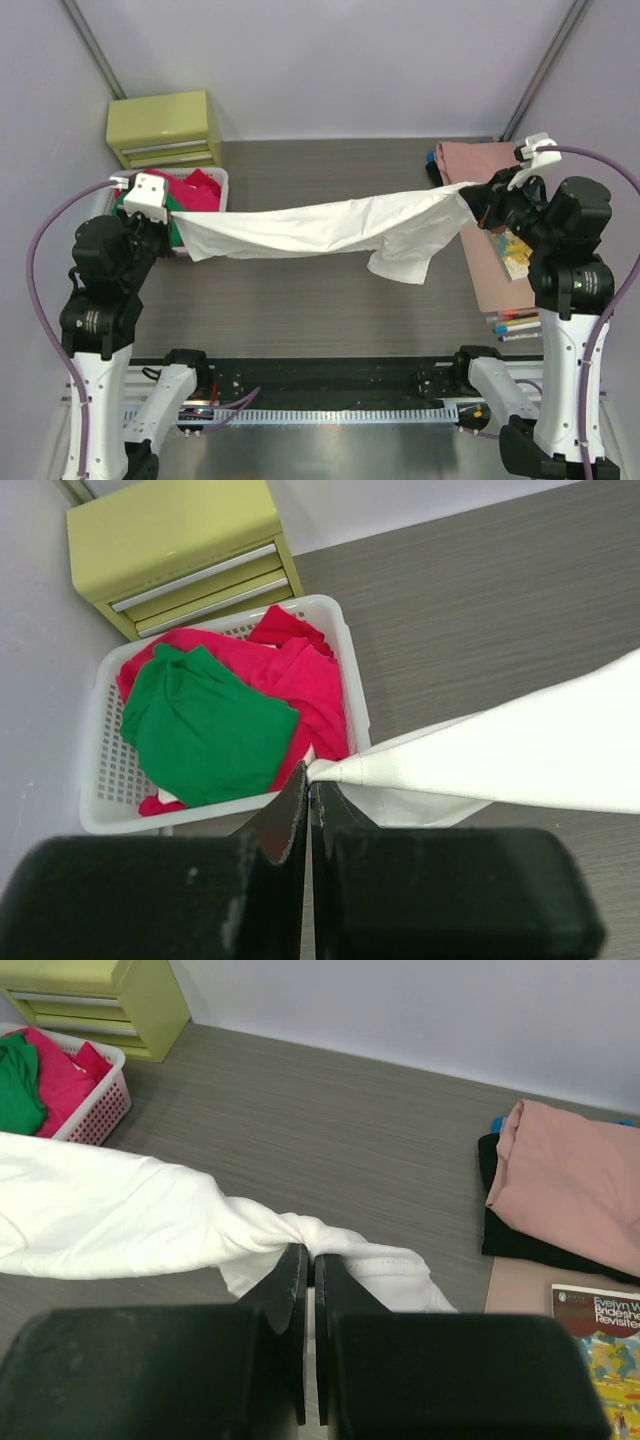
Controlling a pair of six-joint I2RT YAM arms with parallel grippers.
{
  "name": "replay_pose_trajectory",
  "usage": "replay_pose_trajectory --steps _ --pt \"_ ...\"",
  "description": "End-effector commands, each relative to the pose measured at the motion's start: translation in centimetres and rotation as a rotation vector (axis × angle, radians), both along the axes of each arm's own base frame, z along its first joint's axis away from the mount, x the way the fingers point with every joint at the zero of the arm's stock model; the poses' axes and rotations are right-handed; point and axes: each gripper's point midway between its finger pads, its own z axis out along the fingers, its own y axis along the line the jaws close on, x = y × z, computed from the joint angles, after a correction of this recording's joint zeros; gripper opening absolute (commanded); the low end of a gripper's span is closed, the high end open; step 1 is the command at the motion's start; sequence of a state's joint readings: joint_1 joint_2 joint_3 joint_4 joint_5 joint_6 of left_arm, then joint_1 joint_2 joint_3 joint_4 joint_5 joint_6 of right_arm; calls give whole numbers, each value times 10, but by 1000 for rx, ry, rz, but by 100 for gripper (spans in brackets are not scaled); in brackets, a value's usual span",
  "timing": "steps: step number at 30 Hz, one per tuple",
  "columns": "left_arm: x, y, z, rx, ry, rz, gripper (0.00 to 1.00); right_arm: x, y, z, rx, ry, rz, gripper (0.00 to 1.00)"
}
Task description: Fold and stack the t-shirts
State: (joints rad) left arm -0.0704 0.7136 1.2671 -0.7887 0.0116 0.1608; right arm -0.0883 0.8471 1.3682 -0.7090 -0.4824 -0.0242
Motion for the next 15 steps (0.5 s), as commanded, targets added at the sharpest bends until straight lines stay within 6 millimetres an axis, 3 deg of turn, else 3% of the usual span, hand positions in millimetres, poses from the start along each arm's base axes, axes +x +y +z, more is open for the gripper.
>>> replay_pose_trajectory --steps 1,8,13,15 --pt "-16 1 33 -29 -132 7 0 -27 2 57 -13 -190 -2 1" --pt "-76 8 76 -38 -282 26 0 -84 2 87 -35 -291 -30 1" --pt "-117 18 108 -40 -430 74 0 -93 3 88 -19 -311 -43 1" --pt "-116 19 111 -46 -435 79 0 -89 -2 91 -20 -311 -72 1"
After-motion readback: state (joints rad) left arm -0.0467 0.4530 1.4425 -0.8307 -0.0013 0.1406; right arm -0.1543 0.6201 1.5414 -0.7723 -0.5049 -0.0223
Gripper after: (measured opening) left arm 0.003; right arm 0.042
